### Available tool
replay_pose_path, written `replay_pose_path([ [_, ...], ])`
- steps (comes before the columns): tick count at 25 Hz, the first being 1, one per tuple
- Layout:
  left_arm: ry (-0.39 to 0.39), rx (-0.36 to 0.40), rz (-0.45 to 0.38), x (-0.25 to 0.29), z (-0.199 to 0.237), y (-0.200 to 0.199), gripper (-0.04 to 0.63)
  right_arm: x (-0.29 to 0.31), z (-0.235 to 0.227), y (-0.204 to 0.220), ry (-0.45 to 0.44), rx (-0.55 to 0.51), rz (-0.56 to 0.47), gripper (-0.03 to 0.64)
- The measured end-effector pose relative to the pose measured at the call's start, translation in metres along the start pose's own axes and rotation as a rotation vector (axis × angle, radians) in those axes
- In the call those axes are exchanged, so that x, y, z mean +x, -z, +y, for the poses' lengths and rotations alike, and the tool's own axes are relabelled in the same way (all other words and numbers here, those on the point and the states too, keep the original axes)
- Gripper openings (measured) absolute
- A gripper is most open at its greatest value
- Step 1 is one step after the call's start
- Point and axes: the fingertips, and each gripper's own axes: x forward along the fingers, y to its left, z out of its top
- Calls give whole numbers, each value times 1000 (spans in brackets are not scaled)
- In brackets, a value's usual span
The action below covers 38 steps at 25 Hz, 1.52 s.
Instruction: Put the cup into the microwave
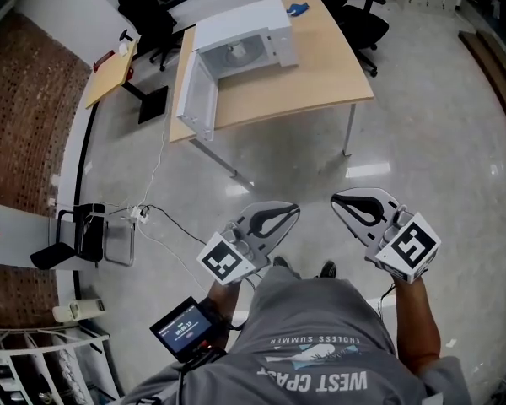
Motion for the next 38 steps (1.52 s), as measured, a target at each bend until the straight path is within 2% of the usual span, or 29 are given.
replay_pose_path([
  [8,-41,4,-22,-63,-18,3,28,28,60,0,-50,-23,20,18],
  [15,-67,-37,-41,-158,-41,9,28,65,148,-13,-34,-47,34,18],
  [20,-43,-55,-45,-208,-62,19,28,85,210,-17,-35,-53,43,18],
  [31,63,-40,-73,-245,-104,23,28,74,273,-3,51,-30,63,18],
  [38,90,-23,-88,-254,-126,14,28,56,292,-2,88,-30,66,18],
])
